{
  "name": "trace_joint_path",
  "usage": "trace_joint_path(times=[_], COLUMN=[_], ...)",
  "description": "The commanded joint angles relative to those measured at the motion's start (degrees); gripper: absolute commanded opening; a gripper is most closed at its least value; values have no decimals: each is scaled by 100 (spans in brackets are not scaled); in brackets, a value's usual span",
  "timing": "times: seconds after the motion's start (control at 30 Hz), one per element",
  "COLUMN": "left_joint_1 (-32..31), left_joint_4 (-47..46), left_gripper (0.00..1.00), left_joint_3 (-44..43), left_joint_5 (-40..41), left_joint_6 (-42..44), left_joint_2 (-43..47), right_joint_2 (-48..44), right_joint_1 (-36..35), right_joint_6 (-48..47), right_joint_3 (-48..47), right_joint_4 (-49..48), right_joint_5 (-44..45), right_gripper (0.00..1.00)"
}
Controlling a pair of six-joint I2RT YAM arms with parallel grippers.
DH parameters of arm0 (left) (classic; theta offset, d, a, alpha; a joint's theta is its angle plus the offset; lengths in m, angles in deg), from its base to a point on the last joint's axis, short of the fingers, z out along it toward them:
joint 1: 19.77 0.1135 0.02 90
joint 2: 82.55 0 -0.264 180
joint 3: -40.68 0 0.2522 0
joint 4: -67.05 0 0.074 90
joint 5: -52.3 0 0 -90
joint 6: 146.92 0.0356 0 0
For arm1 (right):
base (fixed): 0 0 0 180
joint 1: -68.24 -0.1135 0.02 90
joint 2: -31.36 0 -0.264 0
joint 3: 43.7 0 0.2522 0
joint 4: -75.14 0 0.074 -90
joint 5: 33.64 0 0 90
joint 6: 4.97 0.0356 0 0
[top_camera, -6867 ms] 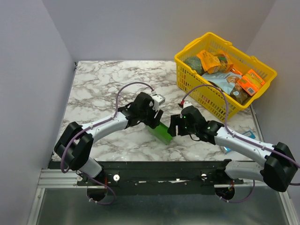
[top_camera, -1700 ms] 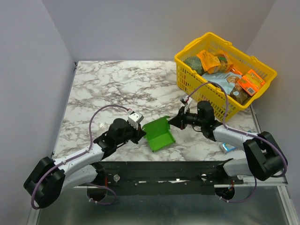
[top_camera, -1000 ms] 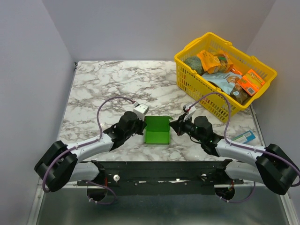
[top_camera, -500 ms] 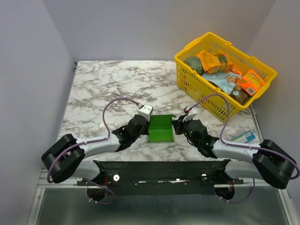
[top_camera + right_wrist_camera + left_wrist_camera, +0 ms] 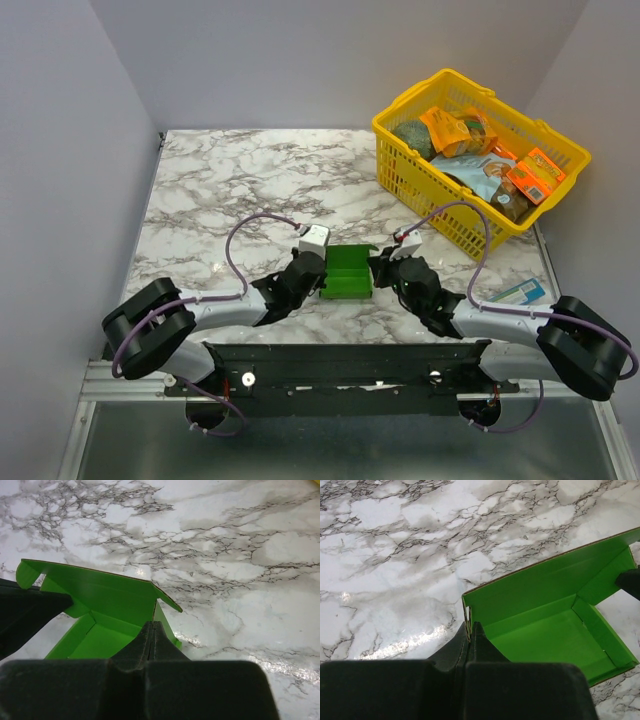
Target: Fold the paper box
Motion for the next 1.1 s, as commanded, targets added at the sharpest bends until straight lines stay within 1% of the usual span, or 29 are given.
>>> trace_joint_path(times=[0.0, 0.13, 0.3, 0.47, 0.5, 0.6, 0.7, 0.73, 0.9, 1.07], left_joint_1=[-335, -432, -511, -494, -476, -345, -204, -204, -195, -204], left_joint_4=[-278, -147, -85, -322, -383, -681, -1217, -1532, -2070, -2519], left_gripper=[0, 0, 0, 0, 0, 0, 0, 0, 0, 0], left_joint_3=[-292, -362, -389, -397, -415, -442, -337, -293, -143, 76], left_joint_5=[-108, 50, 287, 569, 595, 604, 456, 411, 262, 279], left_joint_6=[-493, -695, -617, -2, 234, 543, 754, 798, 614, 360], left_joint_2=[-228, -281, -184, -105, -114, -192, -368, -430, -842, -1010], right_joint_2=[62, 54, -17, 123, 228, 457, 642, 747, 853, 880], right_joint_1=[-245, -306, -324, -324, -333, -324, -324, -333, -324, -333], right_joint_6=[290, 299, 325, 220, 159, 0, -105, -114, -105, 52], right_joint_3=[-147, -183, -244, -428, -524, -657, -736, -736, -613, -525], right_joint_4=[-292, -230, -177, -318, -370, -642, -924, -1029, -1127, -995], right_joint_5=[-297, -253, -174, 177, 221, 309, 336, 301, 221, 177], right_gripper=[1, 1, 1, 1, 1, 1, 1, 1, 1, 1])
